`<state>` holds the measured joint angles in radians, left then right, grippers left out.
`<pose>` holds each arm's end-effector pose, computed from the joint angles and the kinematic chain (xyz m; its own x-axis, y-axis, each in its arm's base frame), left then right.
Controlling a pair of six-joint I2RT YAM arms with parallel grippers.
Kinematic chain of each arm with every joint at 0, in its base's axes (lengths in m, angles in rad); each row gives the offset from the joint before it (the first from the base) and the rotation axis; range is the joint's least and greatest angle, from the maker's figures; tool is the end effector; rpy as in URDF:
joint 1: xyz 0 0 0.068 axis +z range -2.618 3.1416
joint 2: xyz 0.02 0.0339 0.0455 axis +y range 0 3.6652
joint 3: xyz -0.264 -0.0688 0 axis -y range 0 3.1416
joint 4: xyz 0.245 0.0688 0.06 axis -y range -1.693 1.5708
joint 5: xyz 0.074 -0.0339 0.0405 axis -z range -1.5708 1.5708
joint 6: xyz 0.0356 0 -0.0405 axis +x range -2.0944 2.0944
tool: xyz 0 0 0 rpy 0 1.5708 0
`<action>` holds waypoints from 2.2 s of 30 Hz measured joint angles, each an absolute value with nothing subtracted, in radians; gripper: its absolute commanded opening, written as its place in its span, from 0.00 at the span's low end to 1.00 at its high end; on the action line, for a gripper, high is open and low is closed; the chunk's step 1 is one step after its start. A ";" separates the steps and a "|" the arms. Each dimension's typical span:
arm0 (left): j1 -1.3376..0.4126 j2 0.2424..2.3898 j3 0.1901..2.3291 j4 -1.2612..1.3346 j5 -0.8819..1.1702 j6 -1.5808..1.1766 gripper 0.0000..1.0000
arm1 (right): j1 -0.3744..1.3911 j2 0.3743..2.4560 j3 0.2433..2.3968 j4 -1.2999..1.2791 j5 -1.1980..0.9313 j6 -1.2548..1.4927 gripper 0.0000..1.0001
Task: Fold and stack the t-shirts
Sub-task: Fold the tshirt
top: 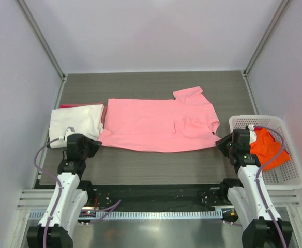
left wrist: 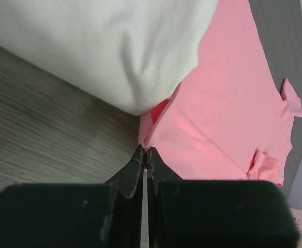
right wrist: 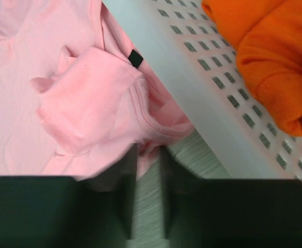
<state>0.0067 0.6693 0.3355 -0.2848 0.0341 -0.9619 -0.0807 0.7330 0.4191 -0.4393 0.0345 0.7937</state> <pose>0.1534 -0.0002 0.1902 -0.3490 -0.8222 -0.4498 -0.4636 0.5685 -0.6796 0.1547 -0.0137 0.1966 -0.4027 0.7474 -0.5284 0.5601 0.6578 0.5036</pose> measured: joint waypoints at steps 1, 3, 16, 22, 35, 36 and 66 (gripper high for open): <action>0.007 0.640 0.325 -0.306 0.032 -0.962 0.05 | -0.081 0.701 0.406 -0.455 0.037 0.806 0.44; 0.007 0.585 0.310 -0.358 0.019 -0.960 0.31 | -0.081 0.635 0.382 -0.488 0.041 0.818 0.53; -0.052 0.510 0.392 -0.563 -0.096 -0.983 0.98 | -0.079 0.779 0.619 -0.538 -0.007 0.685 0.49; -0.088 0.655 0.606 -0.559 -0.092 -0.919 0.94 | -0.035 1.061 0.748 -0.471 -0.040 0.619 0.46; -0.567 1.197 0.882 -0.374 -0.086 -0.816 0.88 | 0.017 1.521 0.904 -0.319 -0.135 0.517 0.45; -0.595 1.255 0.911 -0.359 -0.086 -0.808 0.87 | 0.022 1.534 0.907 -0.310 -0.138 0.515 0.45; -0.814 2.151 1.601 -0.175 0.115 -0.782 0.34 | 0.101 1.664 0.887 -0.125 -0.187 0.538 0.47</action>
